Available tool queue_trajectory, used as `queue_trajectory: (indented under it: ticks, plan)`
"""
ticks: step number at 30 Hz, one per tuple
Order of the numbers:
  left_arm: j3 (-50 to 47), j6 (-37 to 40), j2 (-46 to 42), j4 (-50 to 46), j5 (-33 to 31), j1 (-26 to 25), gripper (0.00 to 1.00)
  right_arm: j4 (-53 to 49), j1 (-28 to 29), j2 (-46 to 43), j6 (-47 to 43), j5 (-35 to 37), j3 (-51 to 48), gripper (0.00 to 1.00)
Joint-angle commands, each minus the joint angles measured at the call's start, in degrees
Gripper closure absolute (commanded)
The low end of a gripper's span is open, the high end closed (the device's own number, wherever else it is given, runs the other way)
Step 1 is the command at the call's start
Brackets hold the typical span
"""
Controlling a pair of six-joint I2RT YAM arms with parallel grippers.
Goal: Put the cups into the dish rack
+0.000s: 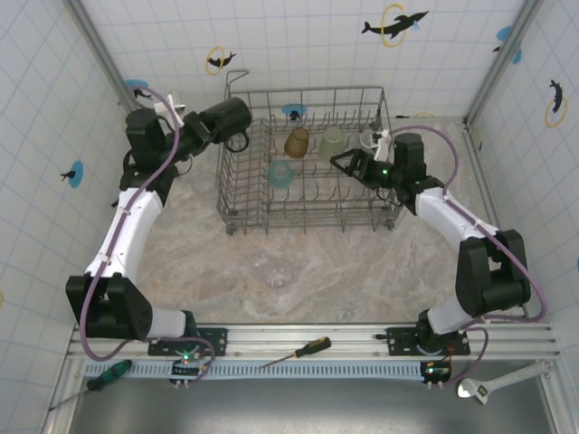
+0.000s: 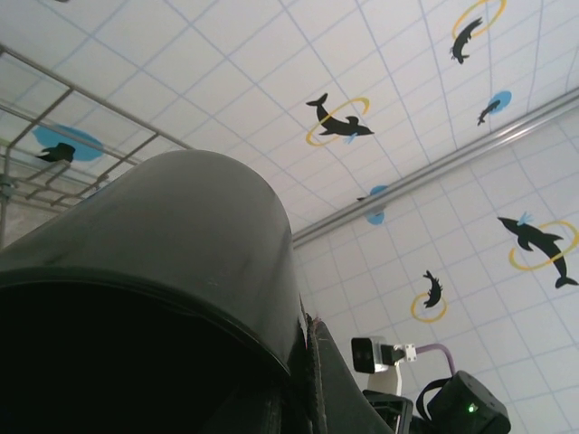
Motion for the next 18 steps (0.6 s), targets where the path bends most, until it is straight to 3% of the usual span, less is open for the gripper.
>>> queue_trajectory:
  ticks: [1, 18]
  plan:
    - [2.3, -0.1, 0.08, 8.66, -0.44, -2.18, 1.0, 7.62, 0.49, 1.23, 4.51, -2.84, 1.99, 0.0]
    - [2.99, -5.08, 8.21, 13.3, -2.33, -12.49, 1.0, 26.94, 2.5, 3.06, 16.39, -5.4, -1.22, 0.0]
